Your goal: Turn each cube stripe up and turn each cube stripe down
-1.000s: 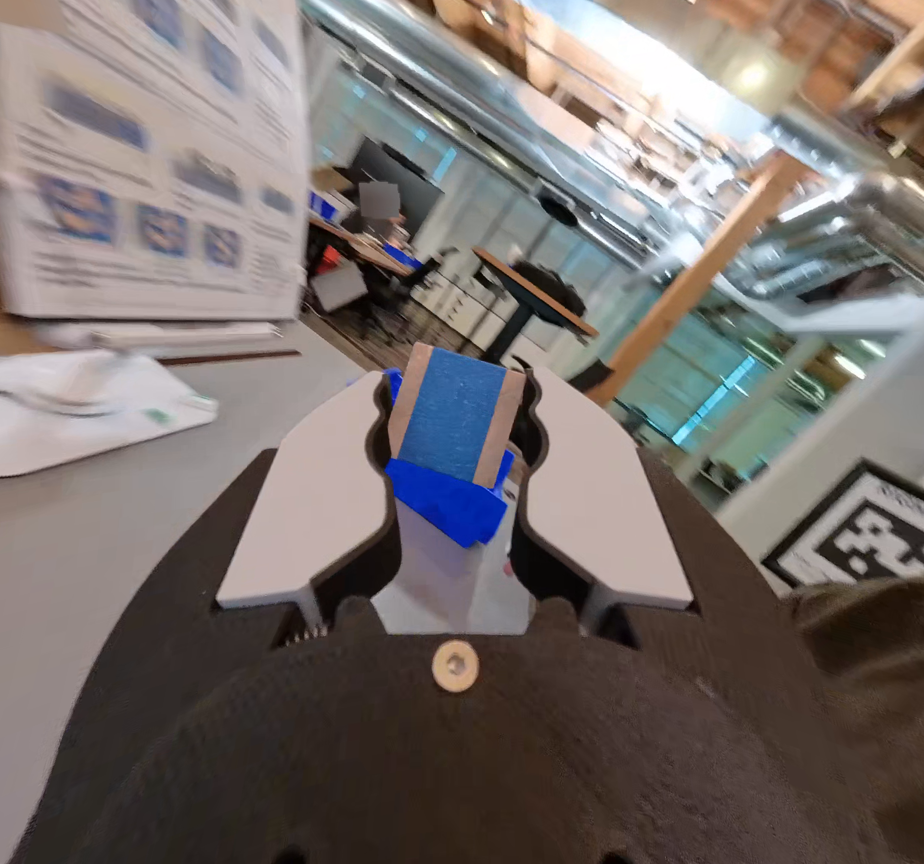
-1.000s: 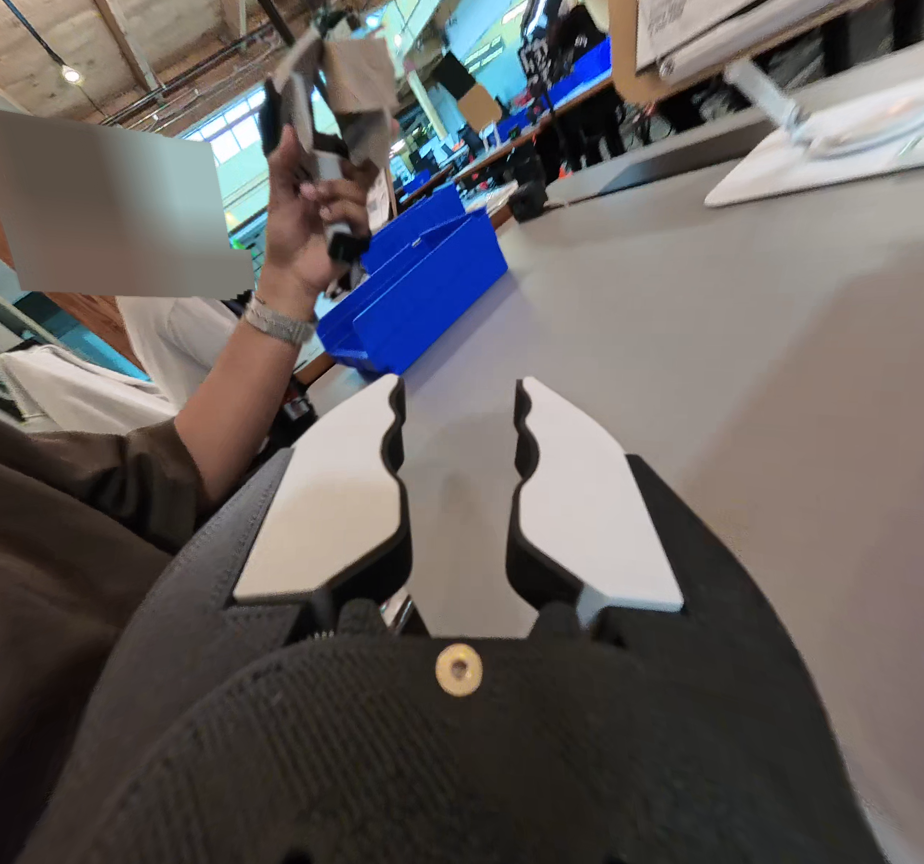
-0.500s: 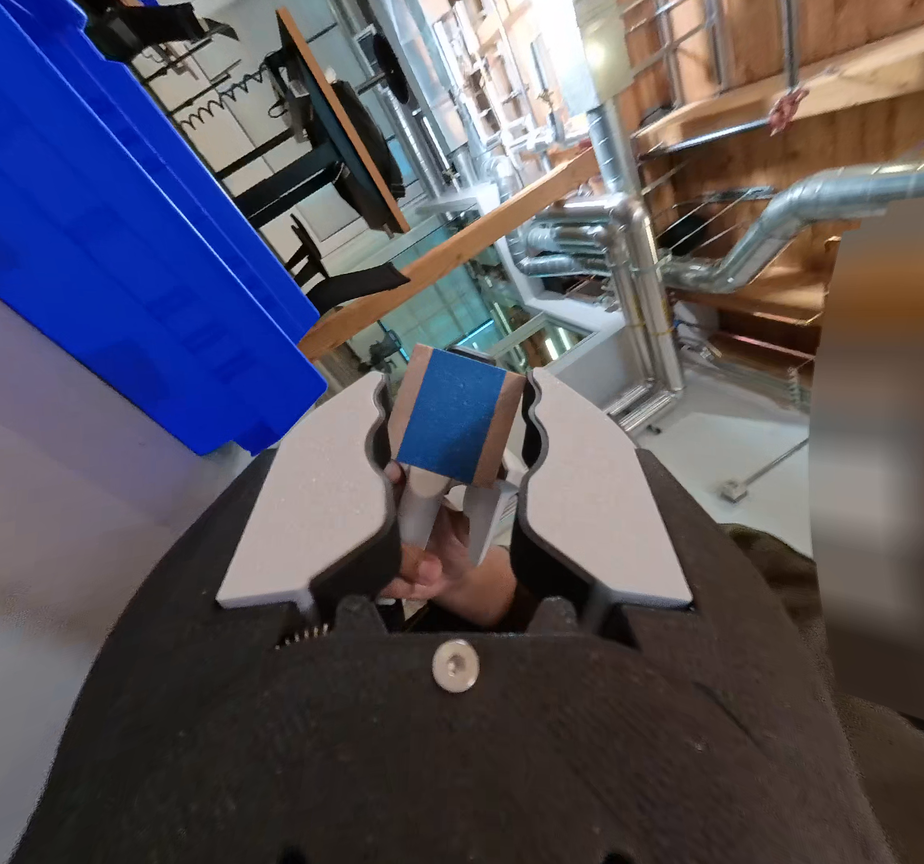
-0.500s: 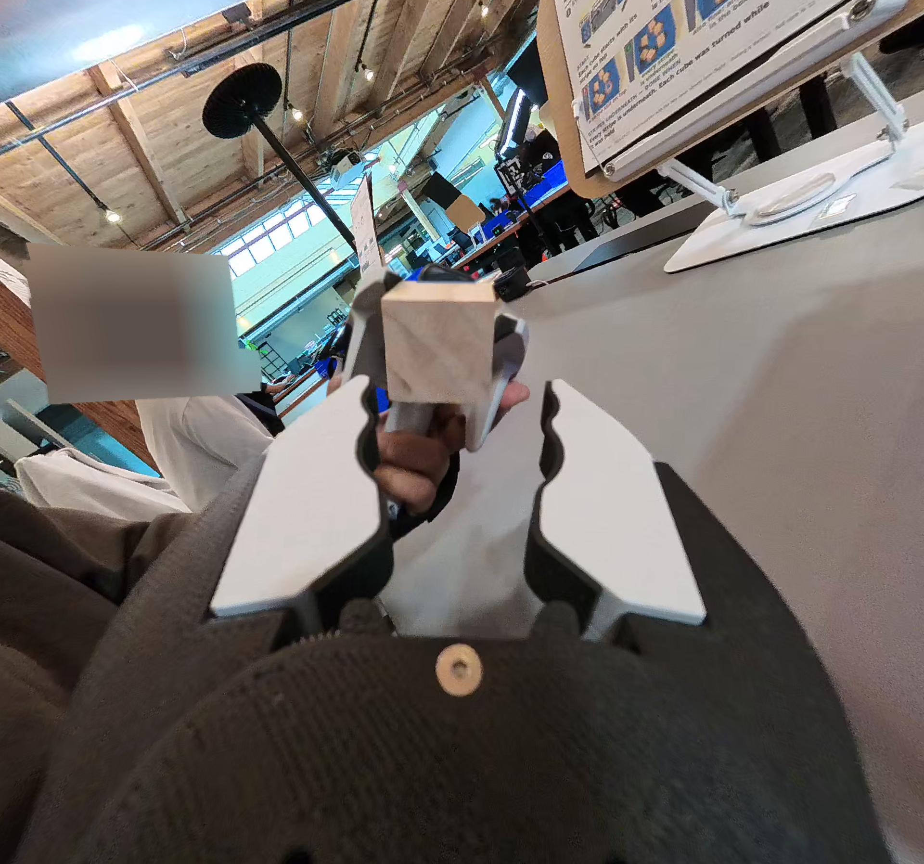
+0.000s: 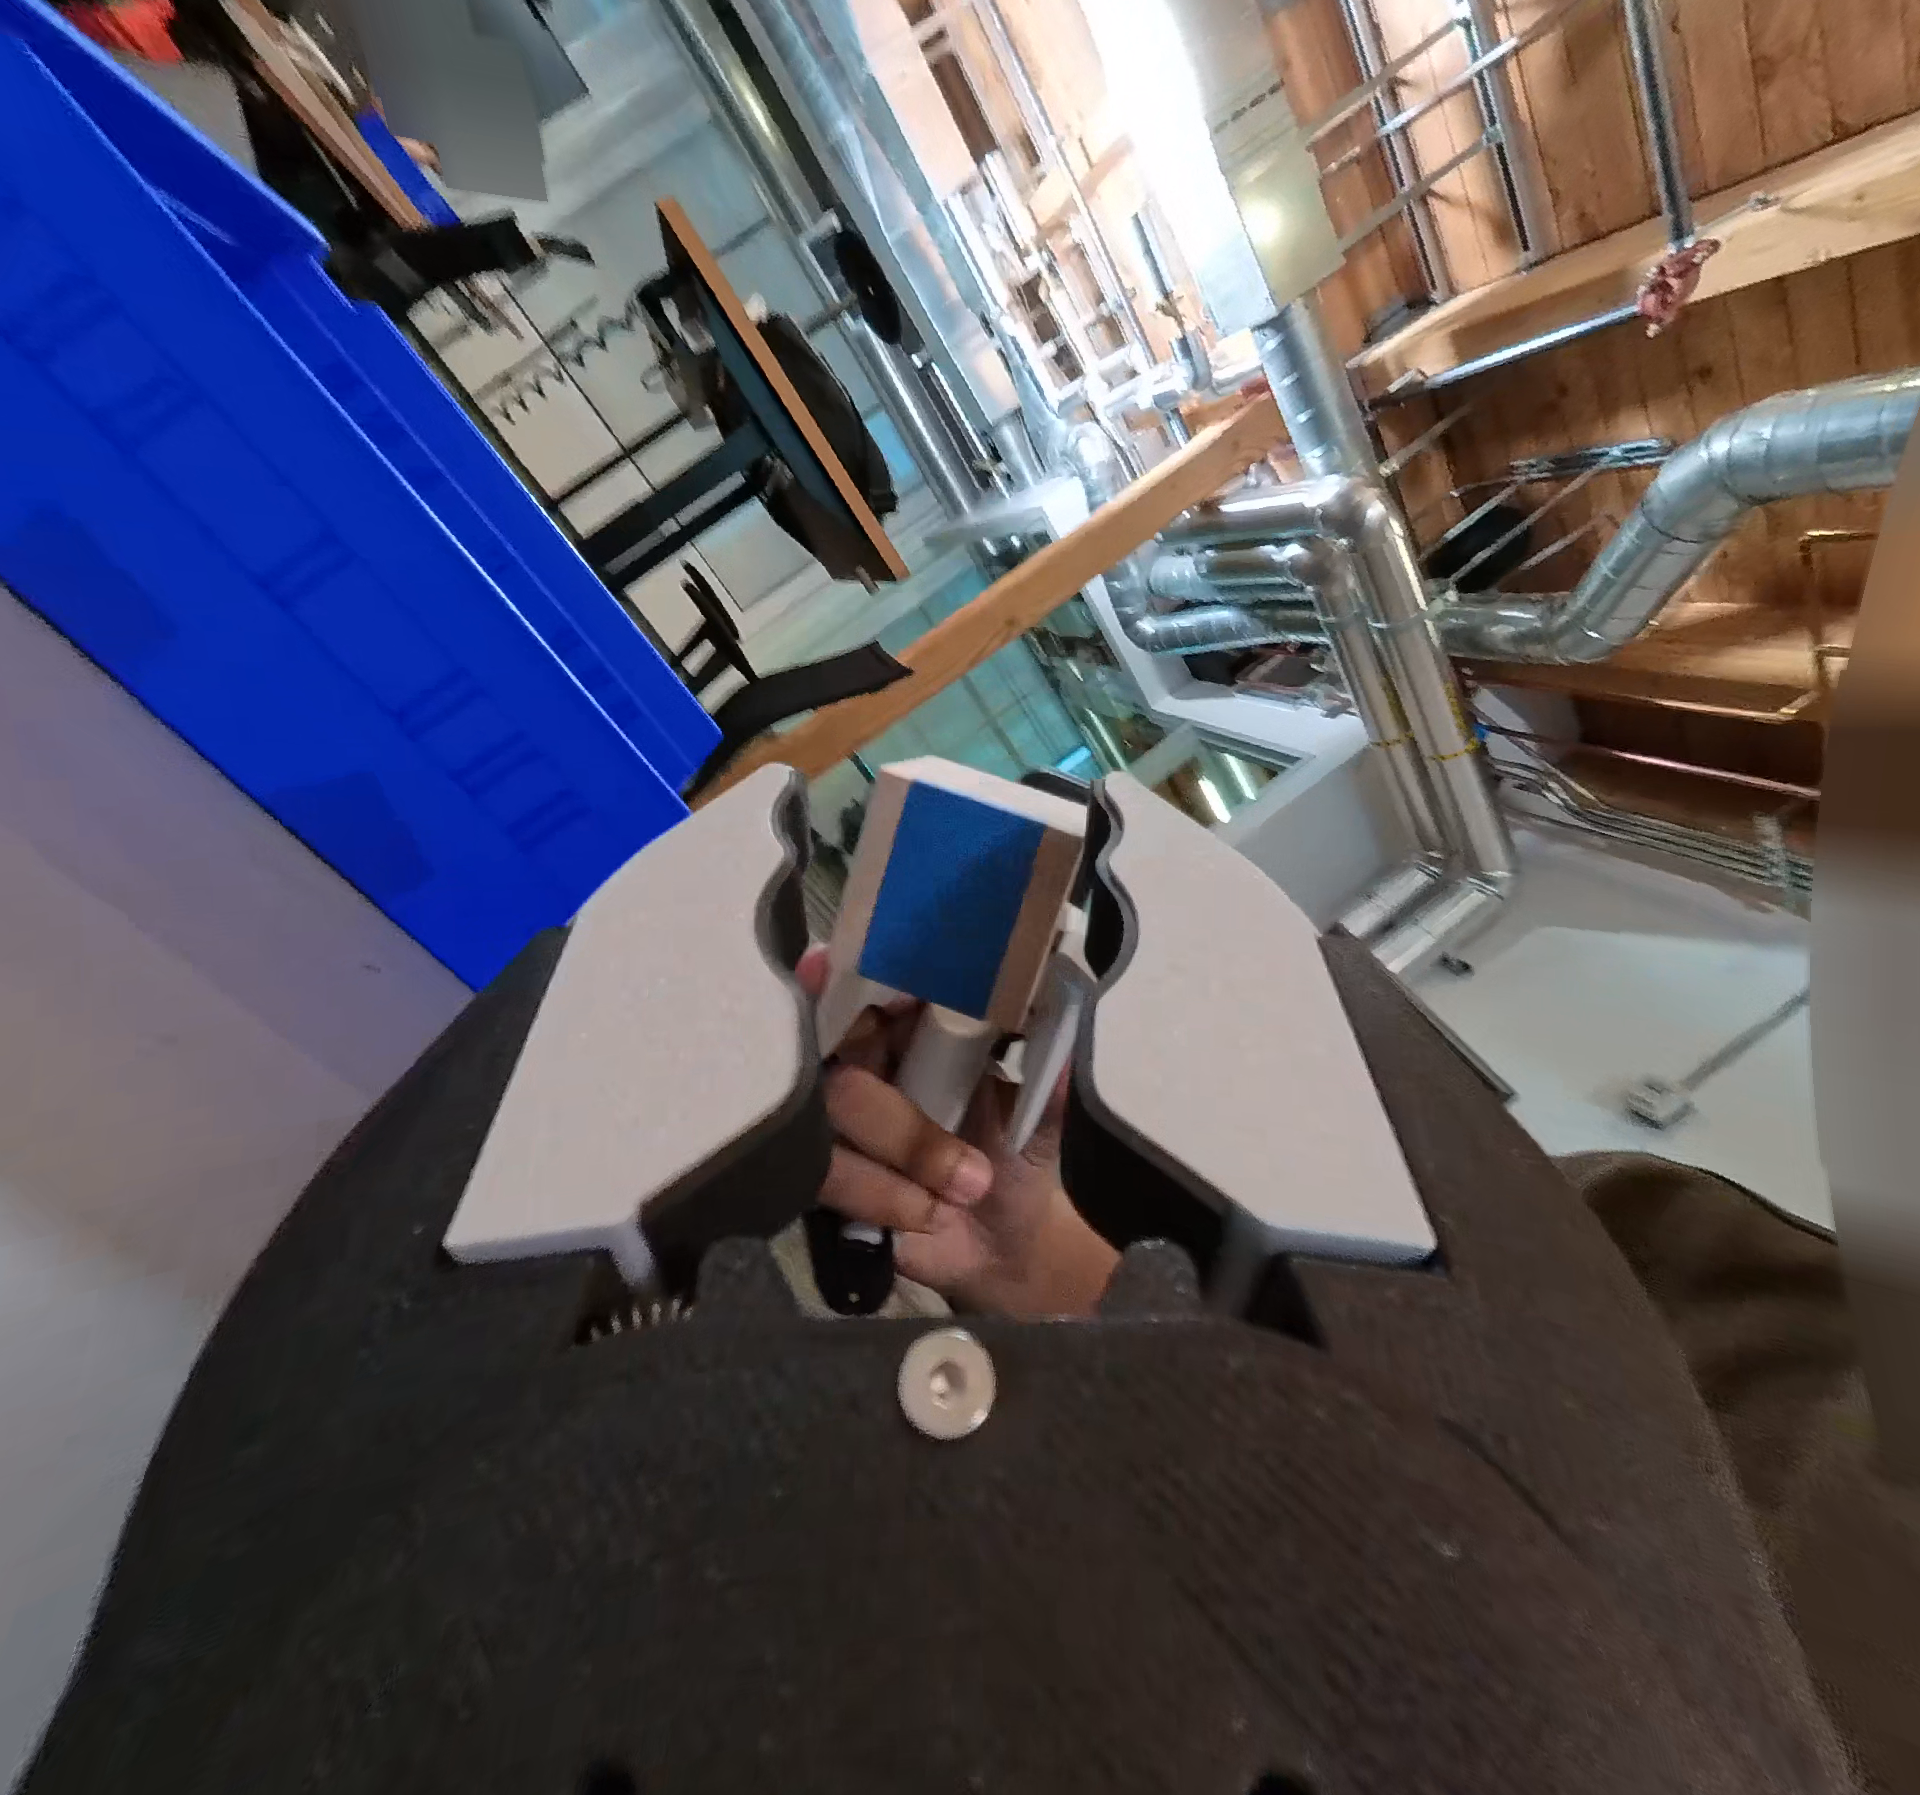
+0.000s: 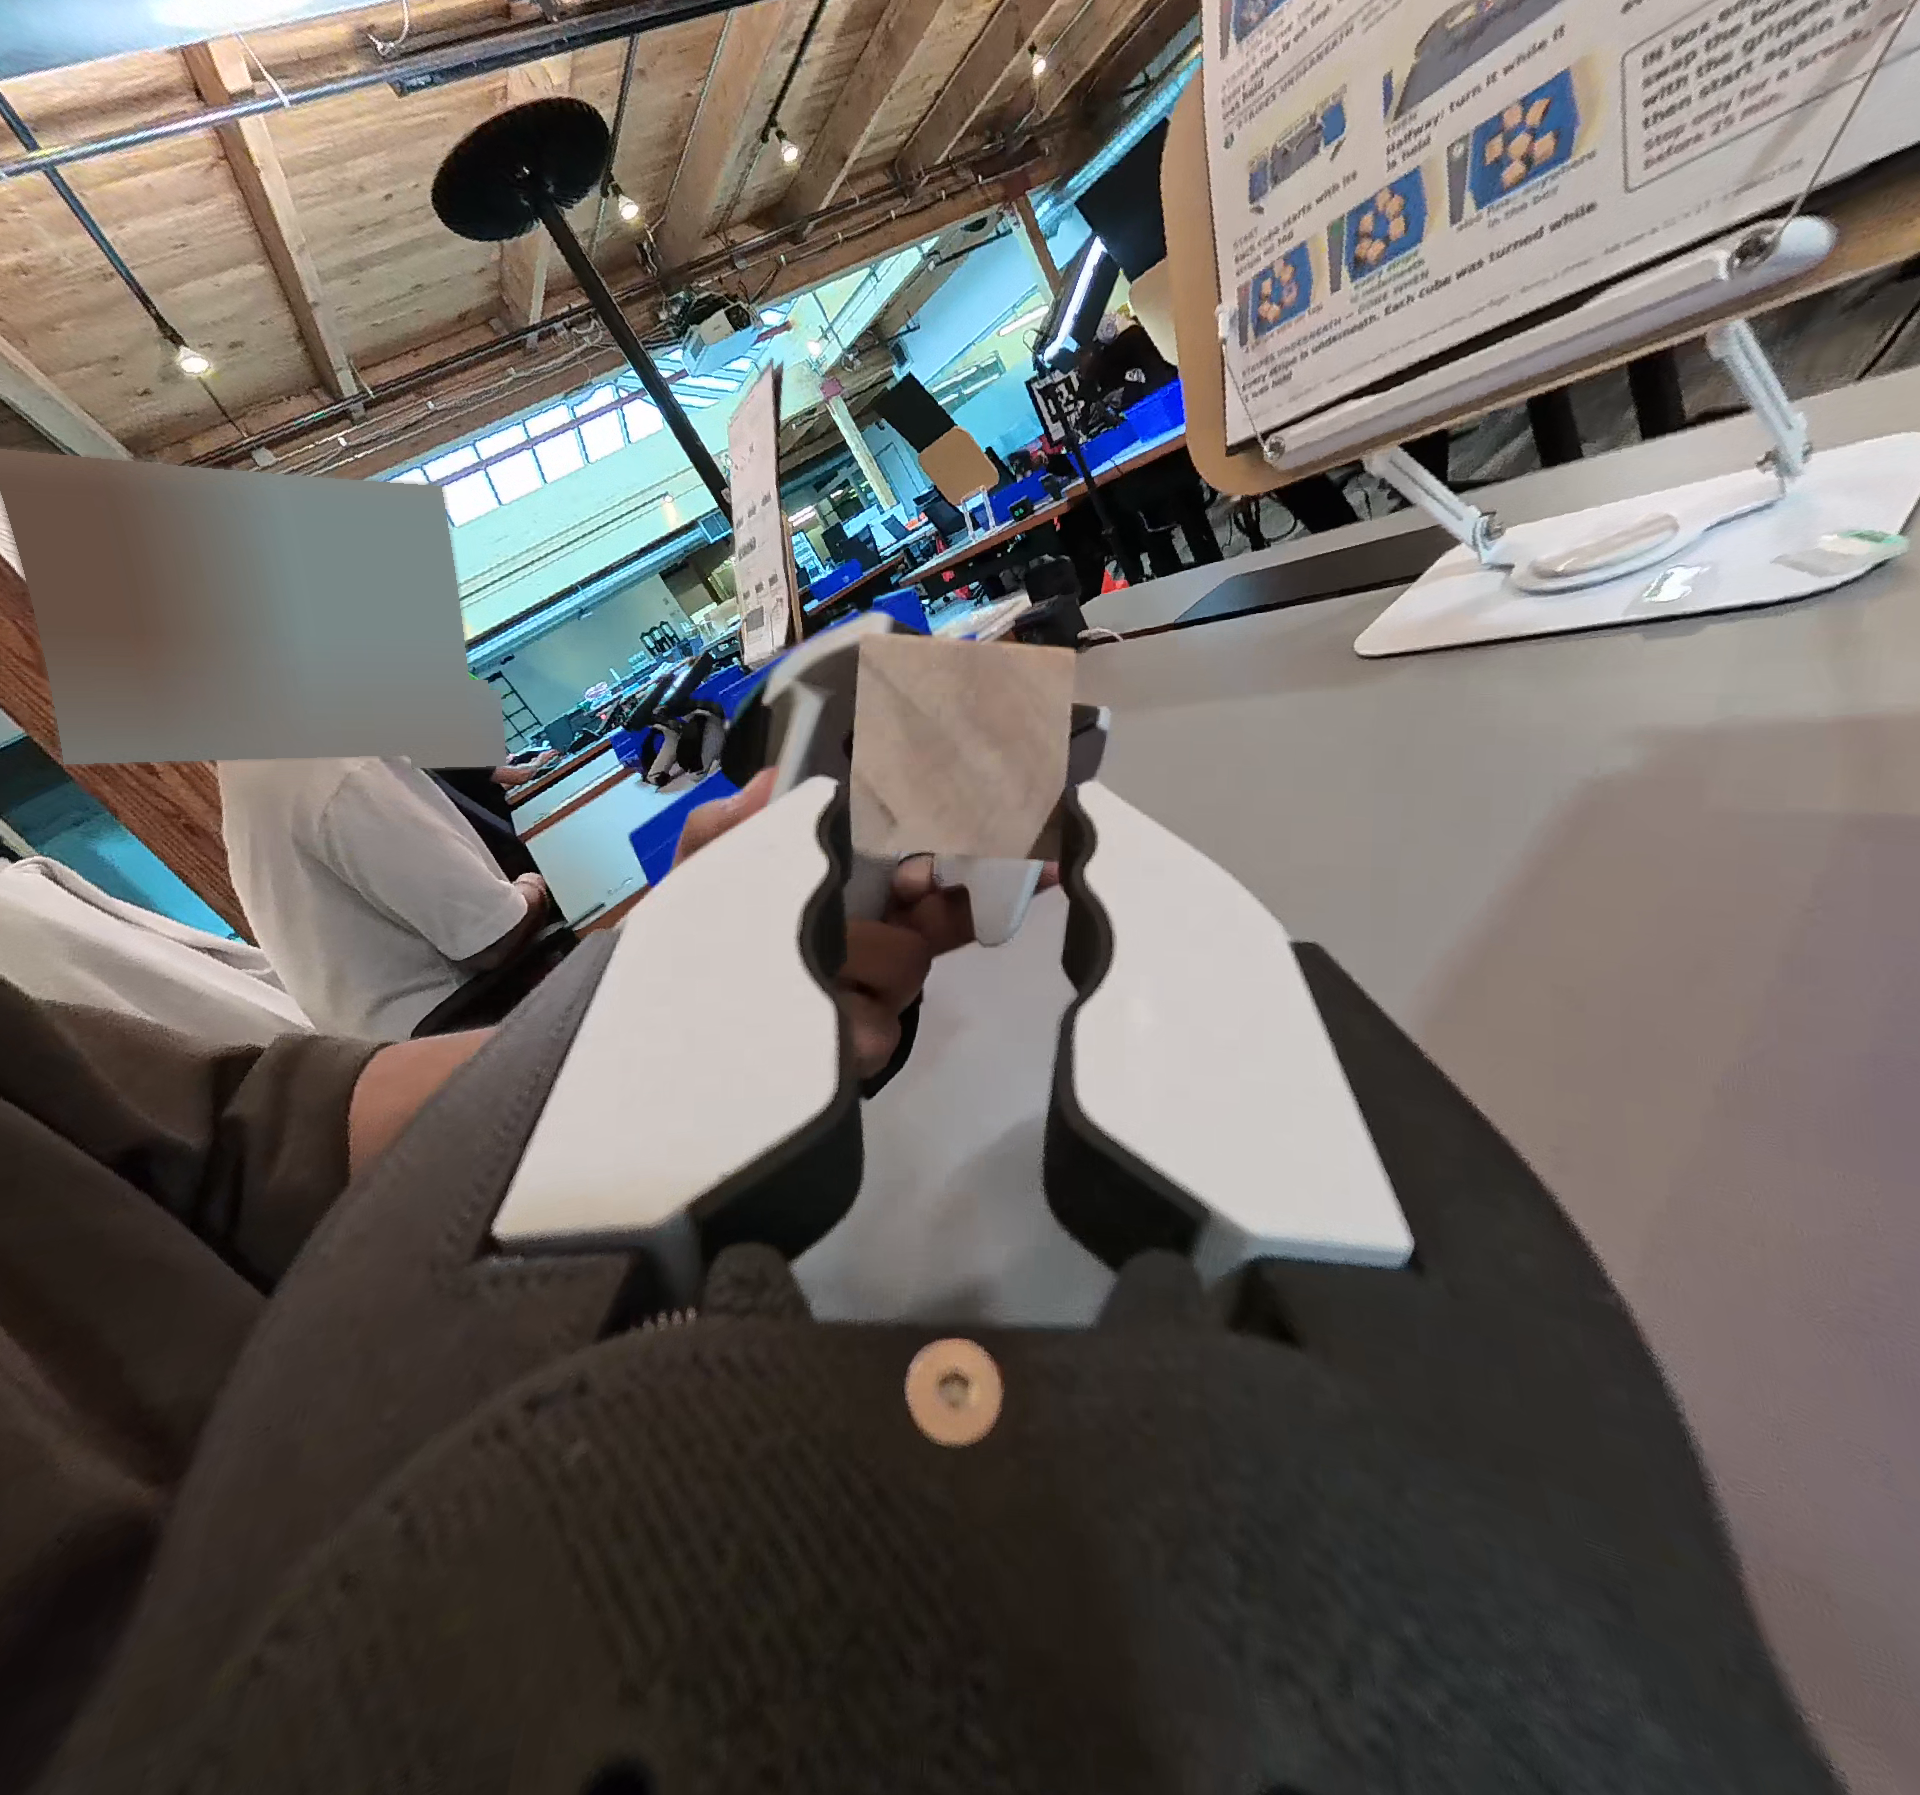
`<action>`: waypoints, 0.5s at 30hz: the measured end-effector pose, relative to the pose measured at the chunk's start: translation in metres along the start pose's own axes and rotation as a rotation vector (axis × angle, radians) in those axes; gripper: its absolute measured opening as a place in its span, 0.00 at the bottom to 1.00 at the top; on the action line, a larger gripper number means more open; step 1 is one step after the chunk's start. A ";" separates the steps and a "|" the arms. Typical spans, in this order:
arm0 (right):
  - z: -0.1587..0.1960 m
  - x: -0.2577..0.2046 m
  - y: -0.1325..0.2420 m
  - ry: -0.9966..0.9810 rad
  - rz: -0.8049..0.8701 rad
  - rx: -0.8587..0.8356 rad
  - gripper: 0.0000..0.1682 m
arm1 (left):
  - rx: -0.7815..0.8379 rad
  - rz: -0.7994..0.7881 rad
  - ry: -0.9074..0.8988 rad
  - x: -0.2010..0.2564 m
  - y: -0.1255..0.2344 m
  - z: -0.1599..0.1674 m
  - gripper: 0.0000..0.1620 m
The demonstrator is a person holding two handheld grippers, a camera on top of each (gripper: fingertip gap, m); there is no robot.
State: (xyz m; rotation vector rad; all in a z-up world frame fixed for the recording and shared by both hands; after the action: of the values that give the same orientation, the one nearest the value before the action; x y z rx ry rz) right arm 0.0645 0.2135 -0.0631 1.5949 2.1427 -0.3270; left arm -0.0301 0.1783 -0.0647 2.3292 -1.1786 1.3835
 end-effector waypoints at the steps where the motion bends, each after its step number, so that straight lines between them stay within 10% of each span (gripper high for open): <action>1: -0.002 -0.001 0.002 0.008 0.000 0.010 0.23 | 0.027 -0.038 -0.019 -0.001 0.005 -0.003 0.31; 9: -0.061 0.011 0.016 0.246 0.229 0.020 0.23 | 0.091 -0.162 -0.086 -0.005 0.039 -0.008 0.27; 15: -0.103 0.141 0.044 0.218 0.759 -0.317 0.23 | 0.038 -0.372 -0.231 -0.003 0.051 0.002 0.20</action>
State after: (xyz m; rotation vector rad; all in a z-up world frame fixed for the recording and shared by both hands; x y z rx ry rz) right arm 0.0520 0.3917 -0.0379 2.1471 1.4572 0.4205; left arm -0.0651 0.1448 -0.0796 2.6186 -0.7163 1.0391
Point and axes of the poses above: each gripper's, where its closed fingertips meet, y back along the fingers, z out of its underside, x = y × z across the jaws, the point moved 4 cm from there along y, back along the fingers, and after that the axes turned 15 degrees about -x, right-handed, at the moved point
